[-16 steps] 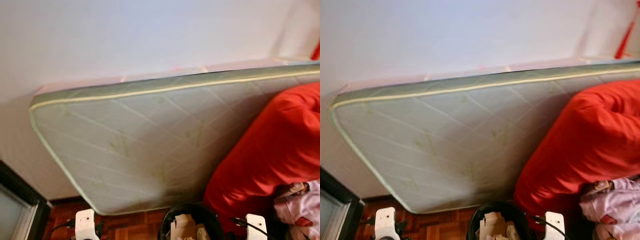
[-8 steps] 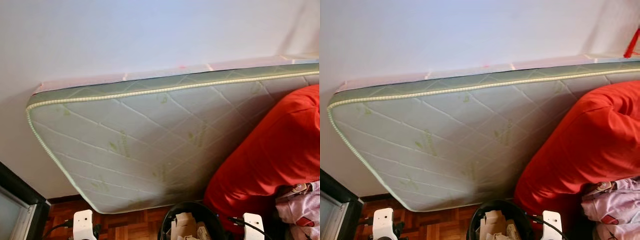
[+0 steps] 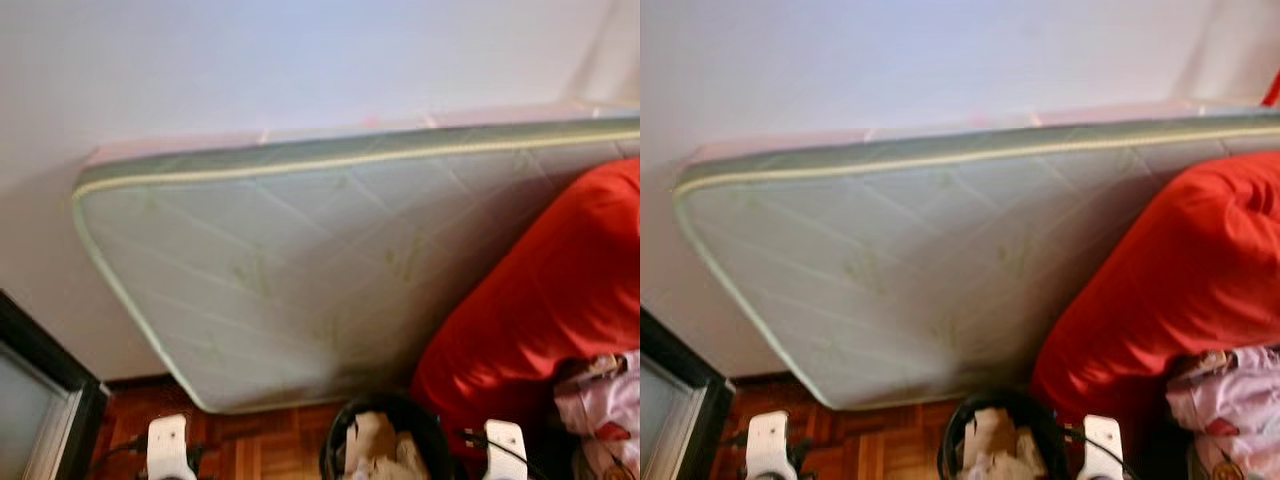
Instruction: Clean up the room
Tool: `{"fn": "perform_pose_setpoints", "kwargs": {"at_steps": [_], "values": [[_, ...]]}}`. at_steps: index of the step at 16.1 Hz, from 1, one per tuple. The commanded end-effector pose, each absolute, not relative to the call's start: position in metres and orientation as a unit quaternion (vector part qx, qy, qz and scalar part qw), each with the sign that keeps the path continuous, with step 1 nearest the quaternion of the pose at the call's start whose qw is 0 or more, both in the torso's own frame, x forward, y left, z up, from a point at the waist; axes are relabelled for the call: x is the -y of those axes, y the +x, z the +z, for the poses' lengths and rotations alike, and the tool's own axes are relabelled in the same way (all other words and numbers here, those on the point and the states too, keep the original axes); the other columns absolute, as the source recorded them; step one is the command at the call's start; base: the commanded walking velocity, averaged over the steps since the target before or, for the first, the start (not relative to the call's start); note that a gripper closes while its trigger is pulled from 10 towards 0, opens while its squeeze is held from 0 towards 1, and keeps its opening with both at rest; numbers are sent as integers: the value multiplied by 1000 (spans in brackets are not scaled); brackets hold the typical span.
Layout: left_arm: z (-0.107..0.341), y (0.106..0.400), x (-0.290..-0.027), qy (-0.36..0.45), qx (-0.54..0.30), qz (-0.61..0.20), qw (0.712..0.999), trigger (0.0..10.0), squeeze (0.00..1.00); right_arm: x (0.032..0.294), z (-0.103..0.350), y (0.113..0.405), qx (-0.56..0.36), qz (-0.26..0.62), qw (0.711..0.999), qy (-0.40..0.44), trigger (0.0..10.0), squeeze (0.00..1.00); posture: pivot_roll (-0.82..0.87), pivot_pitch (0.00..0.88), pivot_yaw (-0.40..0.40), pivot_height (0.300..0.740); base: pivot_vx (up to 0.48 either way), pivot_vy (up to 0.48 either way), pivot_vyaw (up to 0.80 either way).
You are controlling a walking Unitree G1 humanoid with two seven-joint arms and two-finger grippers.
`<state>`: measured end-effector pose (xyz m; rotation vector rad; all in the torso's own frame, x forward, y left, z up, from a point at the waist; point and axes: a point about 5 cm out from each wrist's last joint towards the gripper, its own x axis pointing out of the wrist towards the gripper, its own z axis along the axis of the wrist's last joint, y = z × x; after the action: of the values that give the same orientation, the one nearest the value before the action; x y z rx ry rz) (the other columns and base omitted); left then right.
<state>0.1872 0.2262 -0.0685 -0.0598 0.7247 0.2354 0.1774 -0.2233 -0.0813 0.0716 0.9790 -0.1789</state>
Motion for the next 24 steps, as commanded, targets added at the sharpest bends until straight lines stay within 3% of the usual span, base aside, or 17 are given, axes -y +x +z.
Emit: {"fn": "perform_pose_setpoints", "kwargs": {"at_steps": [1, 24], "values": [[-69, 185, -230, -25, -362, 118, 924, 10000, 0, 222, -83, 174, -475, -87, 875, 38, 10000, 0, 139, 0, 4, 740, 0, 0, 0], [-76, 174, -229, -38, -386, 121, 914, 10000, 0, 221, -82, 177, -466, -87, 879, 55, 10000, 0, 116, 0, 17, 740, 0, 0, 0]]}}
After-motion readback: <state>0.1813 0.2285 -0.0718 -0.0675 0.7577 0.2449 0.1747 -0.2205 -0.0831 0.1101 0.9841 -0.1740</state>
